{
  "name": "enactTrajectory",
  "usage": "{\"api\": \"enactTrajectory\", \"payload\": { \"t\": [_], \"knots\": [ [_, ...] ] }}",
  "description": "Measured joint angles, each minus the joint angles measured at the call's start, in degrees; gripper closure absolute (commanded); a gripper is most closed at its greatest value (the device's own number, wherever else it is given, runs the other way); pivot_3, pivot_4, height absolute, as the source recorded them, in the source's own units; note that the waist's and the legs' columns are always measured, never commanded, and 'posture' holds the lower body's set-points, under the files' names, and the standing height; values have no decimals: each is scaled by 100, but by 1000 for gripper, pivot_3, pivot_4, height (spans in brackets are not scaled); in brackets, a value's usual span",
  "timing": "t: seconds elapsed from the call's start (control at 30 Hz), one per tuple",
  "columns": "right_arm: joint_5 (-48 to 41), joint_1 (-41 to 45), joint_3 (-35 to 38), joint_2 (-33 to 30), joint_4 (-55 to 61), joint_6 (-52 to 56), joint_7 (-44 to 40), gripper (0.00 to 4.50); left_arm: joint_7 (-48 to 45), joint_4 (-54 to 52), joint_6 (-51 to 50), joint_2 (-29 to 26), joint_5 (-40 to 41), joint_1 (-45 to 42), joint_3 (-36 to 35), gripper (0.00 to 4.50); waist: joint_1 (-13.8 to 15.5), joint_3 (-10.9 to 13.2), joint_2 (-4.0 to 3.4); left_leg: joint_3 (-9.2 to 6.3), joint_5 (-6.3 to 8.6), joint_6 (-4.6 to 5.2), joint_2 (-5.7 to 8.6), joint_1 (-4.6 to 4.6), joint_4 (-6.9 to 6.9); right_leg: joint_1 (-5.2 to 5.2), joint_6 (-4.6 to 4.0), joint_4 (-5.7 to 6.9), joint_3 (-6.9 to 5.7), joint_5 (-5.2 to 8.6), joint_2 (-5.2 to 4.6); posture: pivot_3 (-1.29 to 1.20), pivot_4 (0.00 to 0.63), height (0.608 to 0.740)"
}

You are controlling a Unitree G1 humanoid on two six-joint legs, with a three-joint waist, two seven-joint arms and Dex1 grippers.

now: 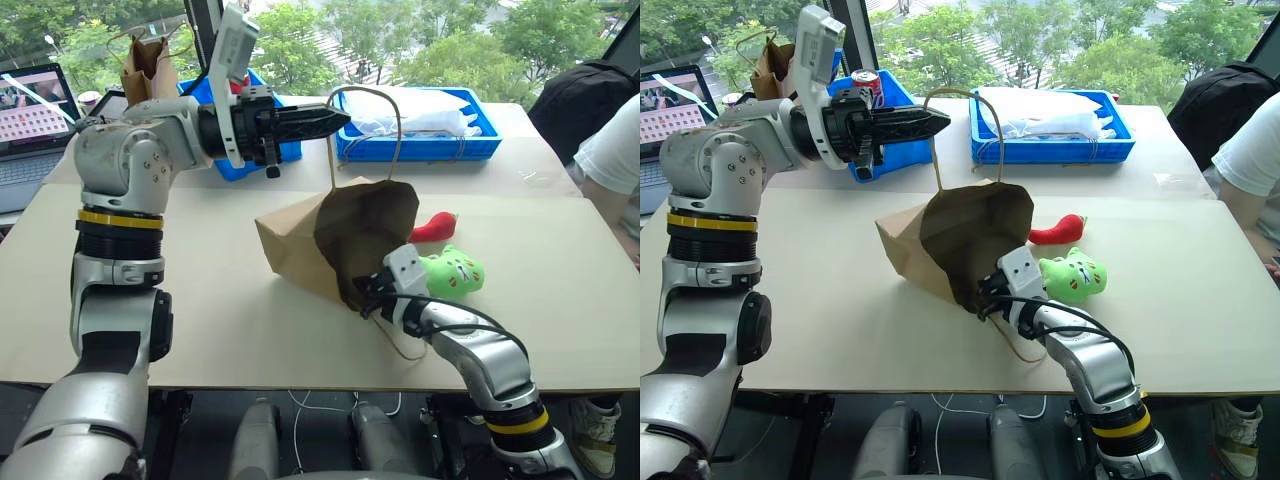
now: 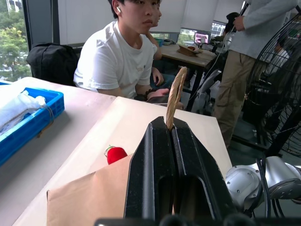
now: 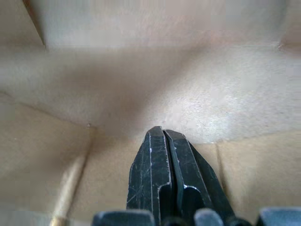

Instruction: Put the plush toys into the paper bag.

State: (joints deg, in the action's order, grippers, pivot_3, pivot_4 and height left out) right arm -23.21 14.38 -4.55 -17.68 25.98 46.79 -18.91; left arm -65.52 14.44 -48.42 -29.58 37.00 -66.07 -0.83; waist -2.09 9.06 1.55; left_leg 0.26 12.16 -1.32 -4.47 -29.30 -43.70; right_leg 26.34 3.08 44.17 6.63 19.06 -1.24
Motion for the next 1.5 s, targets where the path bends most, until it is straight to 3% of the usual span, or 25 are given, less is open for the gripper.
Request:
{"api": "enactTrajectory", "payload": {
  "t": [0.2,0.33,0.5,0.63,0.9,1.03,1.2,1.23,1.33,1.4,1.5],
  "knots": [
    [-1298,339,1213,-42,1100,969,151,1379,-77,0,6,49,-4,17,62,4500,21,14,-17,-2,0,0,2,-1,1,-2,-1,-1,-3,0,-3,0,150,665],
    [-2520,345,2305,-791,1675,1754,200,67,-215,3,123,61,-106,131,157,4500,37,23,-32,-1,0,0,8,1,0,-3,-2,-1,-2,-1,-9,0,150,665],
    [-3522,183,3451,-2054,1710,2285,164,67,-332,4,215,83,-170,155,239,4500,37,26,-36,-1,-1,1,10,3,1,-5,-1,-2,0,0,-11,0,150,665],
    [-2921,-235,3666,-2690,1085,2144,306,67,-362,-12,203,224,-163,187,283,4500,36,26,-35,-1,-2,3,11,8,3,-11,5,-6,1,3,-11,0,150,665],
    [-1941,-617,2518,-1940,-170,1447,319,67,-300,-112,41,402,-84,251,285,4500,-44,27,-36,-1,-4,6,11,10,16,-7,5,-6,7,2,-6,0,150,665],
    [-1633,-805,2258,-1600,-449,1086,277,1081,-243,-114,-114,421,-2,250,205,4500,-36,27,-37,0,-4,6,13,10,14,-9,8,-8,8,4,-7,0,150,665],
    [-1446,-864,2221,-1512,-455,812,254,2784,-218,-114,-192,438,46,244,190,4500,-35,27,-37,-1,-4,6,13,11,12,-11,21,-6,8,11,-7,0,150,665],
    [-1444,-883,2293,-1538,-435,800,228,3277,-218,-115,-199,454,50,241,190,4500,-35,27,-37,-1,-4,7,13,11,12,-11,21,-6,8,11,-7,0,150,665],
    [-1463,-960,2758,-1822,-385,802,175,4144,-216,-119,-282,490,112,227,192,4500,5,29,-41,-1,-4,6,18,6,12,-10,21,-9,10,11,-10,0,150,665],
    [-1488,-971,3356,-2195,-281,812,147,4488,-213,-119,-309,522,138,225,189,4500,31,31,-43,-1,-4,7,25,5,13,-11,21,-10,16,11,-12,0,150,665],
    [-1709,-844,3974,-2620,-9,898,26,4488,-196,-120,-348,610,157,224,190,4500,37,31,-43,-2,-4,7,25,7,15,-11,21,-10,16,11,-11,0,150,665]
  ]
}}
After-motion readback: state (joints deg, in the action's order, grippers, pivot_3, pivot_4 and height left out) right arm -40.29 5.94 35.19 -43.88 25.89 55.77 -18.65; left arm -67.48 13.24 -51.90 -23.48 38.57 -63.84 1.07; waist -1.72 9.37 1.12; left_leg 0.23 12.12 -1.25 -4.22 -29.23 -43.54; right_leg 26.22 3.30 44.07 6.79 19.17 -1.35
